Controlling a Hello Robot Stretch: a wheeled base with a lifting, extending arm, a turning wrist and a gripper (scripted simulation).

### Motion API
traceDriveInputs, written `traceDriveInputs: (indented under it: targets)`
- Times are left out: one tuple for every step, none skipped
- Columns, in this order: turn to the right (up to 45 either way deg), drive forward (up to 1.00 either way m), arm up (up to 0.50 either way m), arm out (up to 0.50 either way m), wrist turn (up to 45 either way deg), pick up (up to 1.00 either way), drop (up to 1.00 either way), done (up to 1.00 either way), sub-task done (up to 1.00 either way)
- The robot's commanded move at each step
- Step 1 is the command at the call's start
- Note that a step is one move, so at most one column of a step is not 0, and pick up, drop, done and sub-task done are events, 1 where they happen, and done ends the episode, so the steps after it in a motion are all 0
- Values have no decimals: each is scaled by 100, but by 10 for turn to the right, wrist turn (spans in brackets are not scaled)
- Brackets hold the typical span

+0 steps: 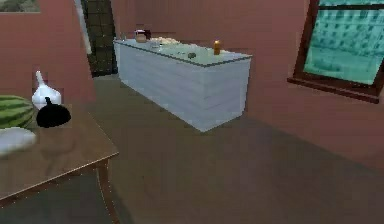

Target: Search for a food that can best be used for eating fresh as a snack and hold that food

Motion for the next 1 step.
traceDriveInputs:
  targets:
    - [30,0,0,0,0,0,0,0,0]
